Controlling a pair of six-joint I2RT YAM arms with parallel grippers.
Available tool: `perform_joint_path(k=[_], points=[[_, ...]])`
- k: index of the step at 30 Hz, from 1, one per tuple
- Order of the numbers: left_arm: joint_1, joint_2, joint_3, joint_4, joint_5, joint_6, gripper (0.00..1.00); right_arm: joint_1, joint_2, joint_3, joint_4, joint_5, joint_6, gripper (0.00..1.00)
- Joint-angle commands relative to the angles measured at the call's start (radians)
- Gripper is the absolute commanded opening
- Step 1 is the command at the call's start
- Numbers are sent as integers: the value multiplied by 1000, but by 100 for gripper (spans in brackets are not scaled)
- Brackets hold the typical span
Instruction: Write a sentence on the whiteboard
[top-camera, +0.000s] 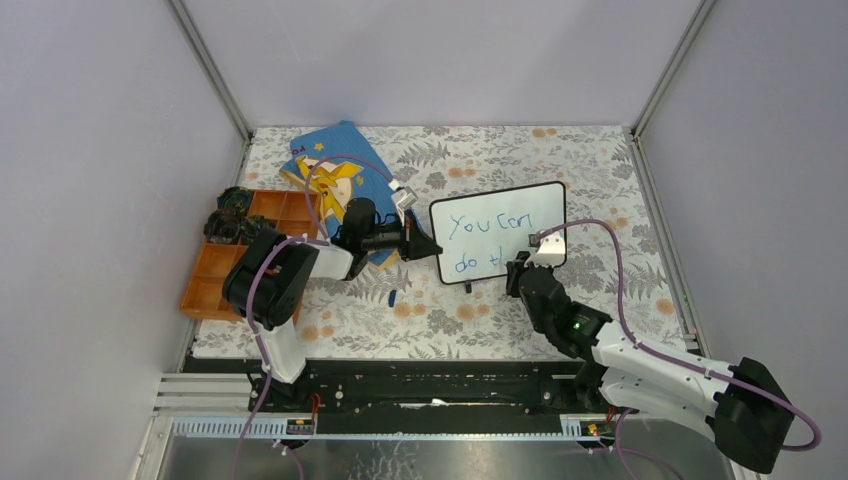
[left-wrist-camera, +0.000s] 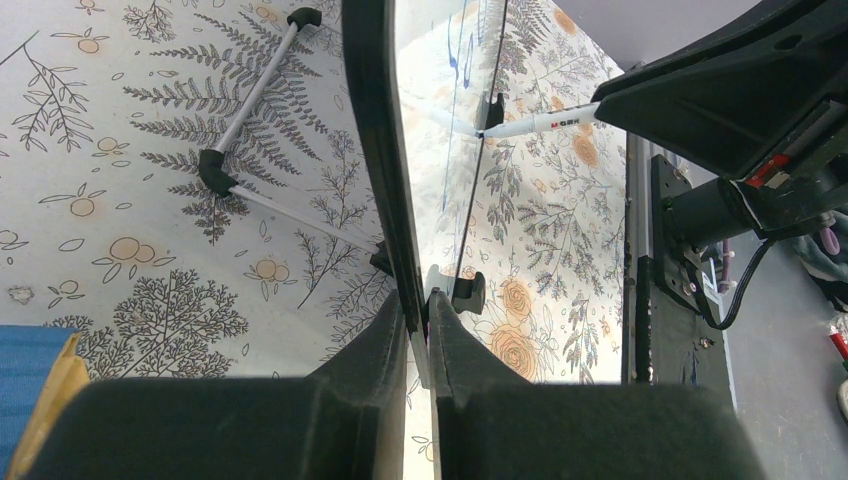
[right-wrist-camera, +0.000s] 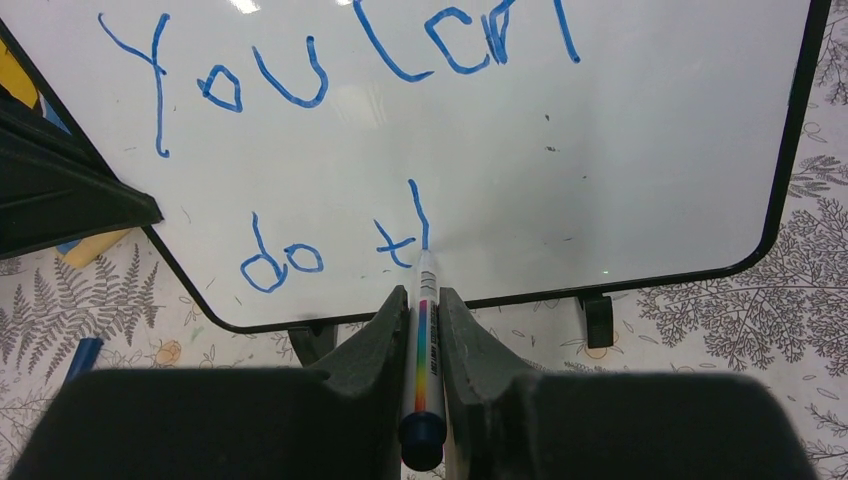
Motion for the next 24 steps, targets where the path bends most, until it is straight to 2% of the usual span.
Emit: perform_joint_path(k=[1, 24], points=[[-28, 25, -14, -118, -30, 71, 0, -9, 25, 53, 45, 42, -33, 0], [-28, 24, -14, -120, -31, 74, 0, -40, 5, 70, 68, 61, -67, 0]])
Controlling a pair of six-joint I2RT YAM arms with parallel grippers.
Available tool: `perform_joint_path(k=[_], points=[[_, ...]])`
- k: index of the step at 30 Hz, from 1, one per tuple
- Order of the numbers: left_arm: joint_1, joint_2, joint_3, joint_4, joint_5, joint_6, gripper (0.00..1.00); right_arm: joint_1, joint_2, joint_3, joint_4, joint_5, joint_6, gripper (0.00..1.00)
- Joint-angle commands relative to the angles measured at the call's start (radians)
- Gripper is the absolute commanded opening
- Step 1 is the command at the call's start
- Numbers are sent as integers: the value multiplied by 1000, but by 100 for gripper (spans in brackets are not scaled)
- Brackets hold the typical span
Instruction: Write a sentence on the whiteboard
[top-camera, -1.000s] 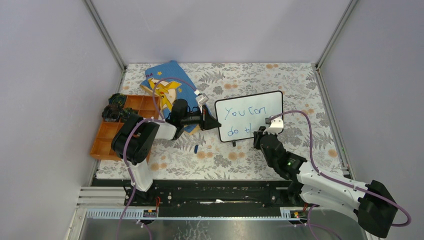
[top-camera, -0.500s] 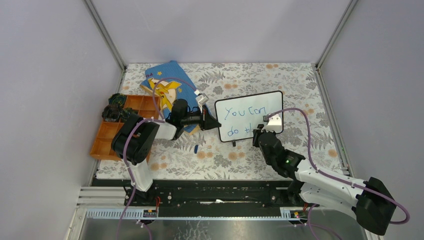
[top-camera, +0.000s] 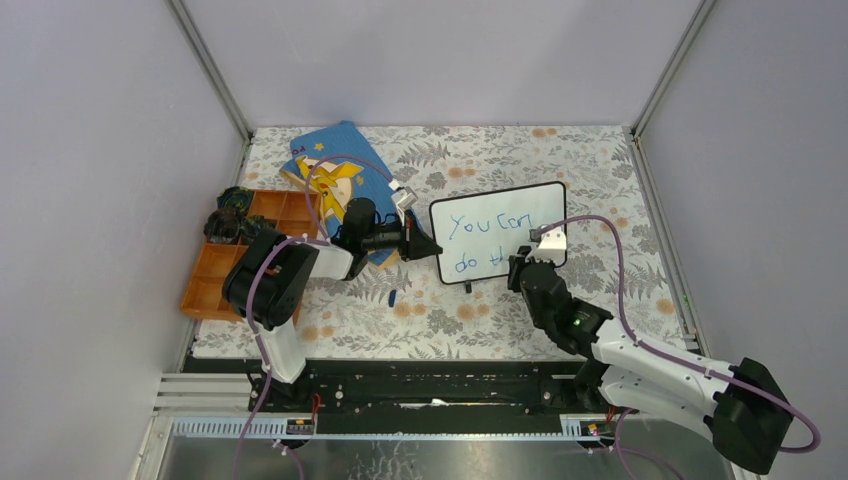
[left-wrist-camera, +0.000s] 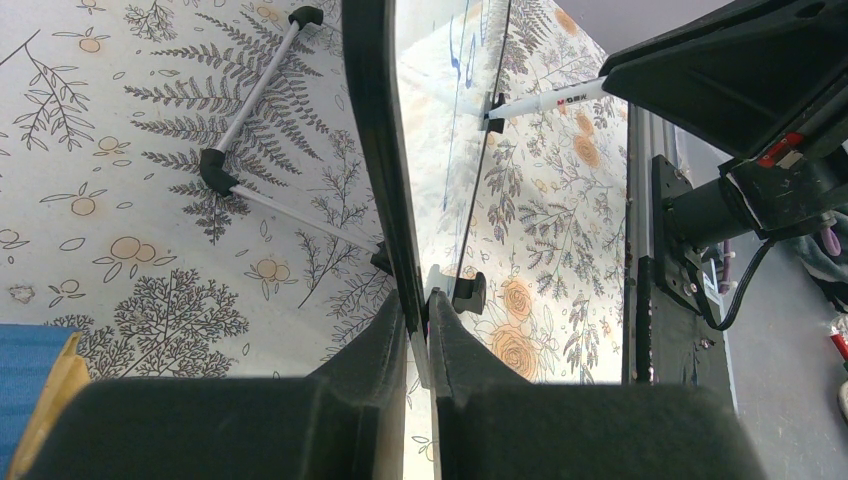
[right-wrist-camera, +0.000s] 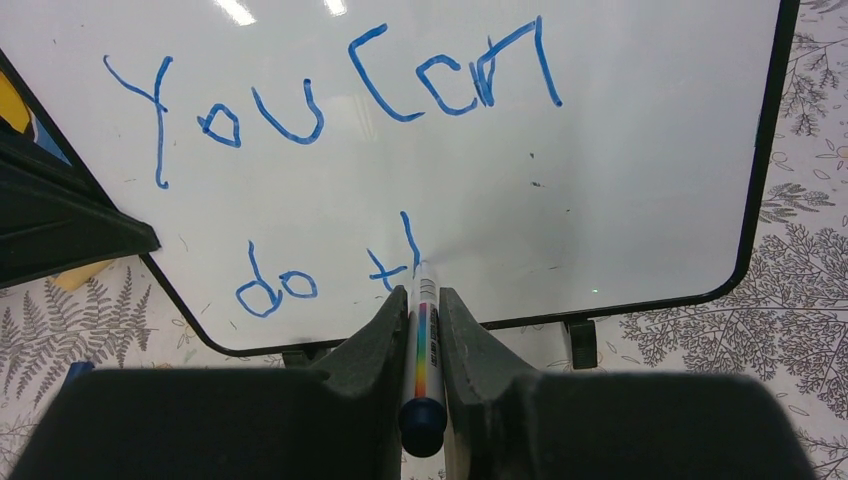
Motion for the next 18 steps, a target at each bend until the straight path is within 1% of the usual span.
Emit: perform_joint_path(k=[1, 8, 18], points=[[-28, 24, -14, -119, -28, 73, 0, -19, -13, 38, 62, 50, -20, 0], [-29, 25, -13, -121, -29, 75, 0, -29, -18, 39, 72, 53, -22, 0], [-30, 26, -12, -121, -29, 75, 0, -47, -37, 36, 35, 66, -26, 0]])
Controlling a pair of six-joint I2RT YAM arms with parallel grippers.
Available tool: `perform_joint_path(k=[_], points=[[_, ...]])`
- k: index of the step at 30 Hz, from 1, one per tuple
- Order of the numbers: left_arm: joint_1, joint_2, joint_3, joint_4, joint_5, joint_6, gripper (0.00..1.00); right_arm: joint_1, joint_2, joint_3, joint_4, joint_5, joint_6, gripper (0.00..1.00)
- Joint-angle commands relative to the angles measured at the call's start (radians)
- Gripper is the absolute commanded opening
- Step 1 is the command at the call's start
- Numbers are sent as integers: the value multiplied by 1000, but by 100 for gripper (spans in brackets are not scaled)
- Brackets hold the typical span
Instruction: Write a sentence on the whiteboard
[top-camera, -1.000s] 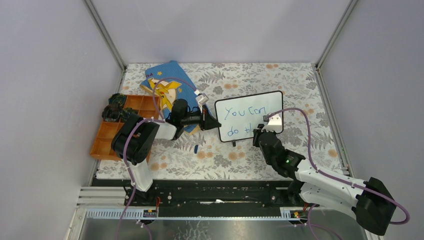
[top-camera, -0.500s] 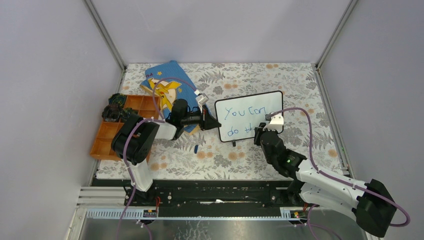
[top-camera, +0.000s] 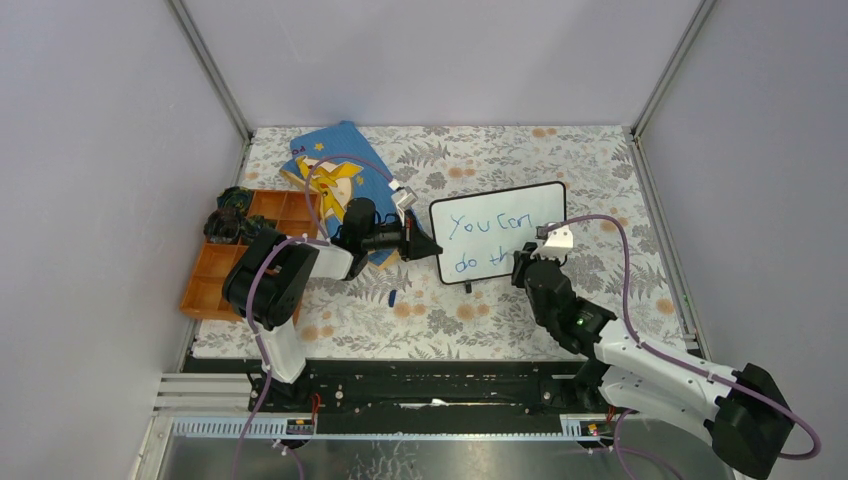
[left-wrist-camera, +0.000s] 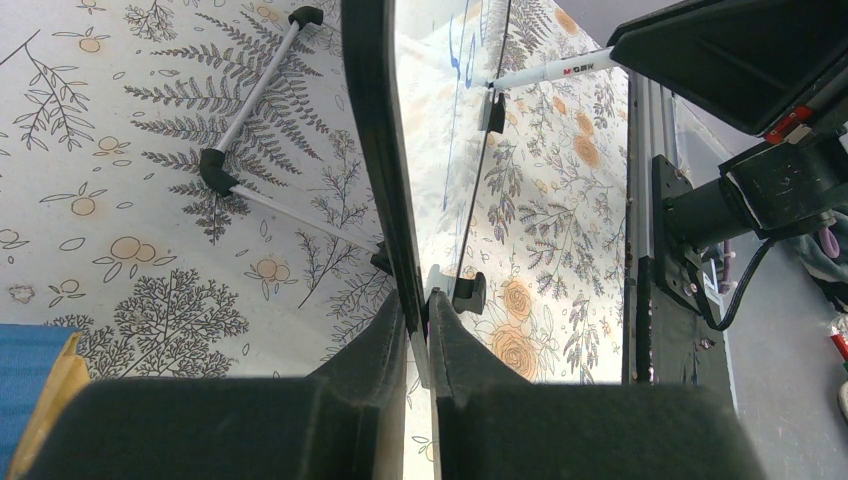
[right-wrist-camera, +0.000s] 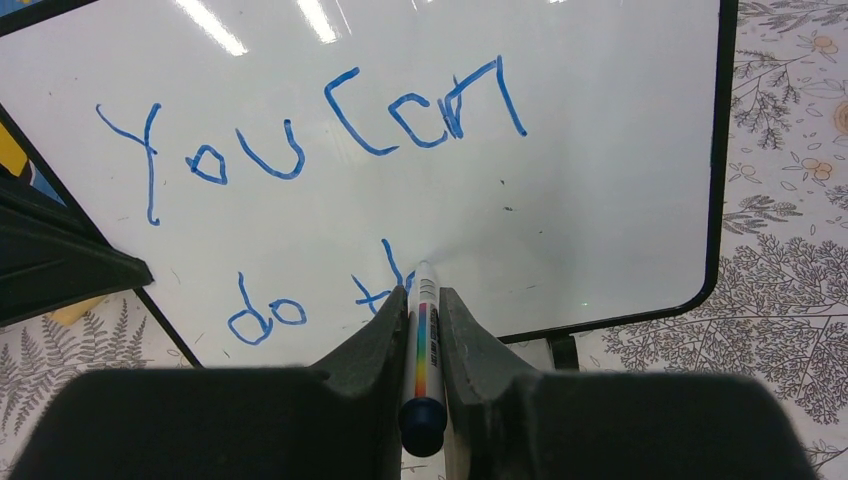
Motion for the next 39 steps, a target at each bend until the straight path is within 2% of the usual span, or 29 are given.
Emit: perform_joint_path(k=[1, 19, 39], points=[[-30, 27, -13, -122, -29, 75, 0, -19, -19, 34, 15, 48, -15, 0], [-30, 26, -14, -122, -31, 77, 0, -18, -22, 1, -39, -59, 0, 0], [-30, 31, -12, -125, -29, 77, 0, -18, -60, -3, -131, -2, 30, 0]])
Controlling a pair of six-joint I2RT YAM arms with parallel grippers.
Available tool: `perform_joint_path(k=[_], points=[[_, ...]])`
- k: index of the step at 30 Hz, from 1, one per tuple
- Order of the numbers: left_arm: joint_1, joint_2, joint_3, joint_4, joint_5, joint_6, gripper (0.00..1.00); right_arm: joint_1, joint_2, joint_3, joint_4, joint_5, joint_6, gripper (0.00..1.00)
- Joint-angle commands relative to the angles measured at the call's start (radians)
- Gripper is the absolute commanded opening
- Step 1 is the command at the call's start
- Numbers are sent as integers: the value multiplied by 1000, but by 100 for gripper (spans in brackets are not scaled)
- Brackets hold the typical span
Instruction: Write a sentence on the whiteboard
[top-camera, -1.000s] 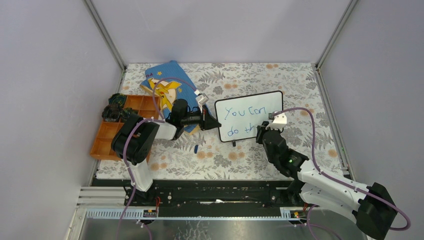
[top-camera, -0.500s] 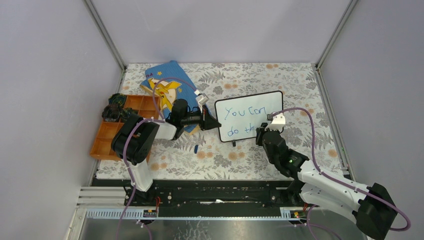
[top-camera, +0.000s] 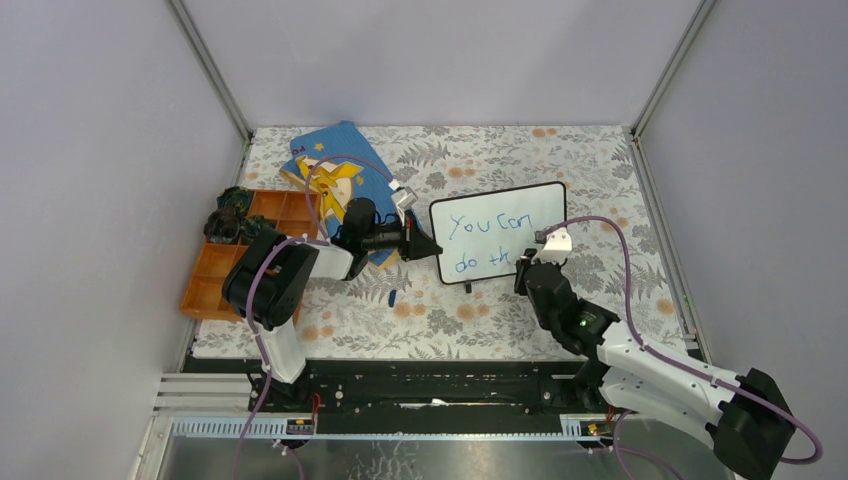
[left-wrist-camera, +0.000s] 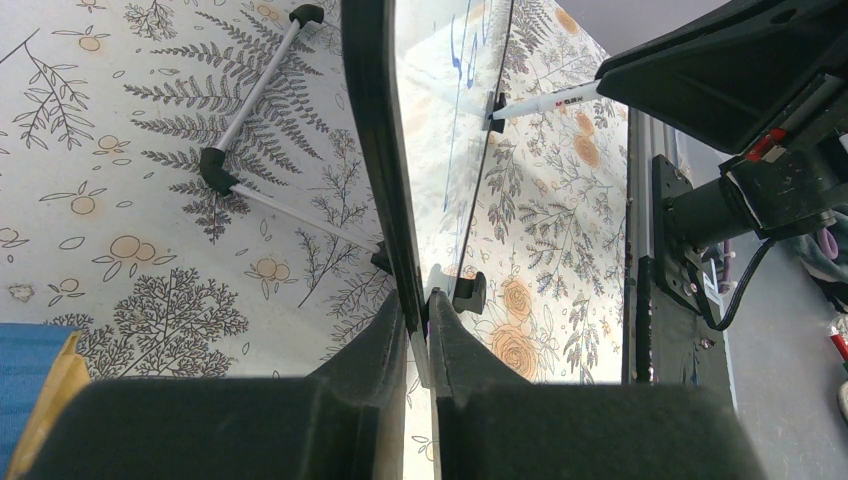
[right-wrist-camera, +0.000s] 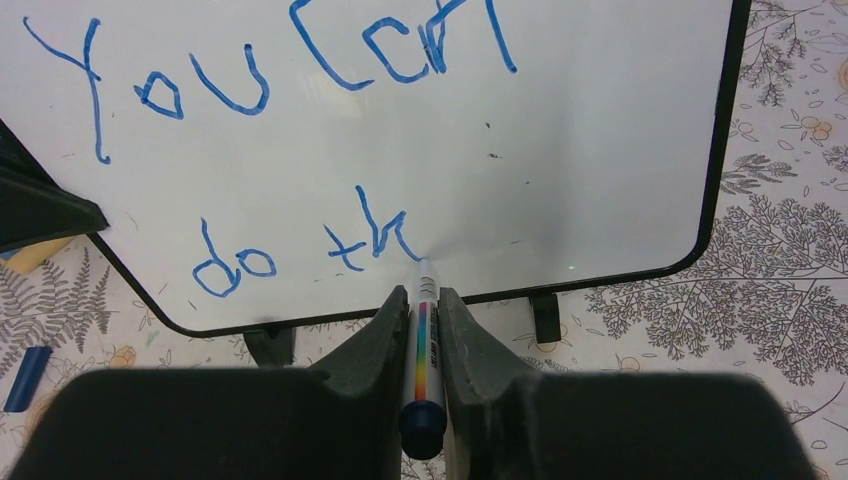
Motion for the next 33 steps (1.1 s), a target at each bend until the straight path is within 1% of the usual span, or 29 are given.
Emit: perform_joint_path(k=[1, 5, 8, 16, 24, 33], points=[[-30, 32, -12, -122, -28, 76, 0, -9, -52, 0, -10, 36, 12, 0], [-29, 31, -13, -122, -28, 76, 0, -9, -143, -24, 39, 0, -9, 0], [-29, 32, -12, -123, -28, 76, 0, -10, -165, -10, 37, 22, -30, 0], [-31, 30, -11, -125, -28, 79, 0, -9, -123, 15, 66, 67, -41, 0], [-31, 30, -8, -136, -30, 85, 0, -11, -103, 25, 131, 69, -61, 0], [-33, 32, -1, -147, -28, 88, 0, -24, -71, 39, 158, 79, -71, 0]])
